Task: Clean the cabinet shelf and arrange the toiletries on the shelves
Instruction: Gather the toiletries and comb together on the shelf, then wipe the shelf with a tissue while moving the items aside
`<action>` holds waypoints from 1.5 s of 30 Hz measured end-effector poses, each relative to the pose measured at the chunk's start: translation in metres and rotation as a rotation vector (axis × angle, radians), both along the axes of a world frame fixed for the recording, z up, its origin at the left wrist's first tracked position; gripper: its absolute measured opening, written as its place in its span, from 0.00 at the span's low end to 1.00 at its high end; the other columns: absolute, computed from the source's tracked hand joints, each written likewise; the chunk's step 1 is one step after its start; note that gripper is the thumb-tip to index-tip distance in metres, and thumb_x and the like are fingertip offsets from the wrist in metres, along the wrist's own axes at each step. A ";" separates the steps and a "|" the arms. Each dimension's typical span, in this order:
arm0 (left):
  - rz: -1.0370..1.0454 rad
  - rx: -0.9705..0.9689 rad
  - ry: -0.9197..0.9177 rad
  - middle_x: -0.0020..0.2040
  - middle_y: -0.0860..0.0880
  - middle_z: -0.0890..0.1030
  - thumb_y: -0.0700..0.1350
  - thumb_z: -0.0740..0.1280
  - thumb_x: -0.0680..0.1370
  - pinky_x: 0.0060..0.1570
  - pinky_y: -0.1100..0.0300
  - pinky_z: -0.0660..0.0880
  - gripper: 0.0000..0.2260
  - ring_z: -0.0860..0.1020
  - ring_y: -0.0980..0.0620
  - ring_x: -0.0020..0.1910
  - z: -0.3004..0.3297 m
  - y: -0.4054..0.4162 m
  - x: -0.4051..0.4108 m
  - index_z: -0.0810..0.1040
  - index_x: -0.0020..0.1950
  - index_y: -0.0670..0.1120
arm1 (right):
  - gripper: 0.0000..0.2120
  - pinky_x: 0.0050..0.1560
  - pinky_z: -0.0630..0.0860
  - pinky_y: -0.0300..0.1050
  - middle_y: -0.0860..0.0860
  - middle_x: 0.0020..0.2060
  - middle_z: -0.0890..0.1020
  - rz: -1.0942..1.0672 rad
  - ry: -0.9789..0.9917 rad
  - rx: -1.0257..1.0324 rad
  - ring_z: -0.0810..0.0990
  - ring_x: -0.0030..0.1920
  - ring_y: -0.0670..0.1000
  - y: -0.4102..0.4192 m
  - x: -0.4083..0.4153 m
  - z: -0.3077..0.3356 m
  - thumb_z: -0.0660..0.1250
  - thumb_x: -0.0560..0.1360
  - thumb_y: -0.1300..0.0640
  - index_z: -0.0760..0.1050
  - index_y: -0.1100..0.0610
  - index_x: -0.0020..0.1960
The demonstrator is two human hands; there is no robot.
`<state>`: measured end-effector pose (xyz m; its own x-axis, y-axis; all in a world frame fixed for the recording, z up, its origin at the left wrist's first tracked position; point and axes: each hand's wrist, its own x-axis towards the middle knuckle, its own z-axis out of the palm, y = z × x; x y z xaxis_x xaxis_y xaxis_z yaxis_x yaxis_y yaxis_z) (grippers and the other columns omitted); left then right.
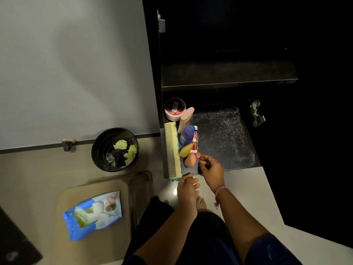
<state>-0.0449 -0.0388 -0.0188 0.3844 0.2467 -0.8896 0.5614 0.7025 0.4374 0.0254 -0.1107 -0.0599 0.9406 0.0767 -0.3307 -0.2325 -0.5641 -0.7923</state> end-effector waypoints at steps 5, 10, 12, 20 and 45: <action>-0.001 0.018 -0.009 0.56 0.38 0.80 0.44 0.63 0.78 0.54 0.51 0.75 0.12 0.77 0.51 0.42 -0.001 0.007 -0.006 0.75 0.59 0.42 | 0.14 0.53 0.79 0.44 0.56 0.51 0.81 -0.099 0.056 0.064 0.79 0.49 0.51 0.000 -0.005 0.004 0.62 0.75 0.69 0.76 0.61 0.60; -0.030 0.001 -0.043 0.49 0.47 0.76 0.43 0.58 0.81 0.50 0.56 0.70 0.08 0.74 0.50 0.49 0.004 0.015 -0.022 0.73 0.57 0.43 | 0.13 0.44 0.78 0.30 0.57 0.50 0.81 -0.215 0.061 0.163 0.79 0.48 0.51 -0.006 -0.017 0.002 0.63 0.74 0.71 0.76 0.65 0.58; -0.001 0.008 -0.065 0.47 0.49 0.76 0.43 0.58 0.81 0.44 0.60 0.73 0.05 0.75 0.54 0.44 -0.001 0.016 -0.033 0.73 0.51 0.47 | 0.13 0.53 0.79 0.40 0.57 0.50 0.82 -0.241 0.069 0.180 0.80 0.49 0.52 -0.008 -0.026 -0.001 0.64 0.74 0.71 0.76 0.65 0.58; 0.297 0.063 0.003 0.36 0.48 0.76 0.40 0.58 0.80 0.31 0.62 0.67 0.07 0.73 0.54 0.33 -0.019 0.034 -0.082 0.76 0.51 0.43 | 0.10 0.59 0.75 0.44 0.53 0.47 0.82 -0.213 0.100 0.209 0.80 0.46 0.50 0.002 -0.067 -0.012 0.66 0.74 0.68 0.78 0.63 0.54; 0.379 0.029 0.113 0.29 0.55 0.77 0.39 0.58 0.79 0.24 0.70 0.68 0.12 0.75 0.61 0.26 -0.052 0.266 -0.301 0.73 0.38 0.49 | 0.15 0.70 0.59 0.41 0.58 0.68 0.70 0.876 0.171 -0.278 0.66 0.70 0.56 0.285 -0.265 -0.051 0.62 0.74 0.59 0.80 0.57 0.59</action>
